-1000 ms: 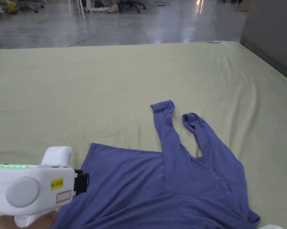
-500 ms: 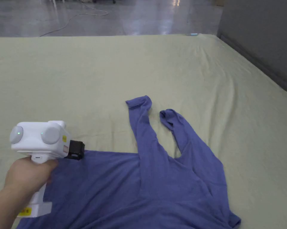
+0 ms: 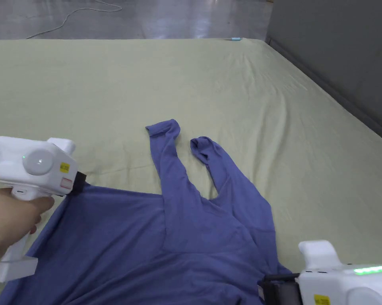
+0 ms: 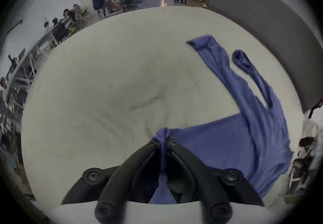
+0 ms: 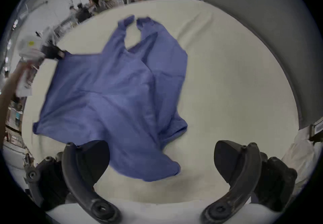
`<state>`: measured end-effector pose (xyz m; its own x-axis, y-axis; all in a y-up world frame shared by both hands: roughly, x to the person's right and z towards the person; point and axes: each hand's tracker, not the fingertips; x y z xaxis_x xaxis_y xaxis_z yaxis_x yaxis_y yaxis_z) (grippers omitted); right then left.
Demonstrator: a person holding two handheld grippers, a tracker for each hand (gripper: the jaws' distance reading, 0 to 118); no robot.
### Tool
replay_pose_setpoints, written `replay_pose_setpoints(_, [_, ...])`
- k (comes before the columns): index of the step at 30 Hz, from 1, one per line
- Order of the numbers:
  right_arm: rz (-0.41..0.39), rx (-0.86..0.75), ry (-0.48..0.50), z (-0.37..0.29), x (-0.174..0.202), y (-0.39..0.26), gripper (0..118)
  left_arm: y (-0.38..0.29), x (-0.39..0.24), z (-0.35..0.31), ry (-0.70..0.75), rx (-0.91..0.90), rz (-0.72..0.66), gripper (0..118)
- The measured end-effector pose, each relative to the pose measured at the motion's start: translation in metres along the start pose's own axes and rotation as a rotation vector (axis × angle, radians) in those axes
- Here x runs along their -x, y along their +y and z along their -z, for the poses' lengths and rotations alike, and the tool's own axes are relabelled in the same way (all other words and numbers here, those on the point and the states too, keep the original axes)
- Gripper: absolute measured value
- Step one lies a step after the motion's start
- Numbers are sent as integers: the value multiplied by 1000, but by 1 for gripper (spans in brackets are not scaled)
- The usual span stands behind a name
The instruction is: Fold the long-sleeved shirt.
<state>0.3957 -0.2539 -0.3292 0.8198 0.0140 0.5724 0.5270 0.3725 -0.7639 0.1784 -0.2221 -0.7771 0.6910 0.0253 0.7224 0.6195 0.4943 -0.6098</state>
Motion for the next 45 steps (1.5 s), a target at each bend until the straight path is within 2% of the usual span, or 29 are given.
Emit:
replay_pose_setpoints(1, [-6,65,17,10,0,0,94,2,4,-6,2,-6,-5,1])
replay_pose_setpoints(2, [0,79,32,19,4,1,62,4,8,-10,-1,-14,-14,1])
replay_pose_setpoints(3, [-5,72,38,24,7,0,46,4,7,-15,-11,-20,-28,1])
replay_pose_setpoints(4, [-24,78,73,25,9,-4,37,5,9,-21,-32,-29,-49,1])
replay_pose_setpoints(5, [-16,47,87,20,10,-8,37,7,11,-26,-51,-38,-74,1])
replay_pose_setpoints(6, [-16,35,51,12,14,-7,30,8,13,-33,-80,-41,-104,1])
replay_pose_setpoints(7, [41,28,153,4,11,-5,7,6,15,-40,-130,-41,-140,1])
replay_pose_setpoints(9, [169,-29,202,-16,-1,-6,7,7,20,-59,-237,-62,-211,1])
replay_pose_setpoints(11, [162,-126,234,-47,-4,4,7,8,23,-84,-293,-88,-240,1])
replay_pose_setpoints(14, [107,-244,220,-102,-8,28,7,17,30,-129,-318,-162,-272,1])
replay_pose_setpoints(18, [99,-395,230,-175,-21,78,7,34,50,-193,-403,-265,-372,1])
replay_pose_setpoints(20, [86,-459,213,-210,-27,110,7,45,60,-228,-381,-319,-389,1])
replay_pose_setpoints(24, [10,-590,144,-288,-27,183,7,74,86,-295,-354,-427,-445,1])
replay_pose_setpoints(28, [-31,-662,102,-349,-21,258,7,121,127,-346,-313,-530,-489,1])
replay_pose_setpoints(31, [-39,-681,102,-381,-14,311,7,145,128,-384,-271,-585,-499,1])
replay_pose_setpoints(34, [-35,-703,126,-405,-5,358,7,171,133,-408,-214,-626,-499,1])
replay_pose_setpoints(38, [-66,-729,84,-421,11,411,7,199,140,-423,-215,-653,-543,1])
replay_pose_setpoints(41, [-64,-741,52,-428,22,441,7,218,138,-427,-155,-663,-530,1])
replay_pose_setpoints(45, [-57,-774,41,-426,27,467,7,235,137,-423,-144,-685,-539,1])
